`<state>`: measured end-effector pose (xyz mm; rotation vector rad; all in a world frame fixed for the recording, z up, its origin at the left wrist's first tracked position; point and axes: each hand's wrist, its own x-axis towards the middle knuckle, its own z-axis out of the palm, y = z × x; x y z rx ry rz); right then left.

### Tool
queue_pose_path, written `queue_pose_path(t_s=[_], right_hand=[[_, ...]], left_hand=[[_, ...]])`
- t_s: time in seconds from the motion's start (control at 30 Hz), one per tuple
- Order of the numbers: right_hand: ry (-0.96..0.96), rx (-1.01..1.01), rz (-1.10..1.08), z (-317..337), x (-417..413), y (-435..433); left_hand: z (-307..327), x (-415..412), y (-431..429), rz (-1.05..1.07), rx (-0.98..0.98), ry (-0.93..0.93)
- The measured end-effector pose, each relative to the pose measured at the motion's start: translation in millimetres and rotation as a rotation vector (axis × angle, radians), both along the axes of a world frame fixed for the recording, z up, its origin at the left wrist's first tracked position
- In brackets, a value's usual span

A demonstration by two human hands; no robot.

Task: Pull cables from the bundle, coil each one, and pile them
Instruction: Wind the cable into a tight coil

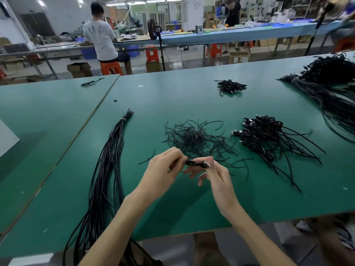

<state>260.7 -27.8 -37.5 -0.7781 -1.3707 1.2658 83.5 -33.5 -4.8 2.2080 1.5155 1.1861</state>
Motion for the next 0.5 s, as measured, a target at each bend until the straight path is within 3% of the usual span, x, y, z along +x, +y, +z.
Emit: queue_pose_path(t_s=[0.3,0.5], right_hand=[[-0.205,-0.028,0.213,-1,-1,3],[-0.363,0.046,0.069,-7,-1,8]], left_hand=[[-7,-6,6,0.072,0.092,0.123],[-5,6,2,0.025,0.088,0.073]])
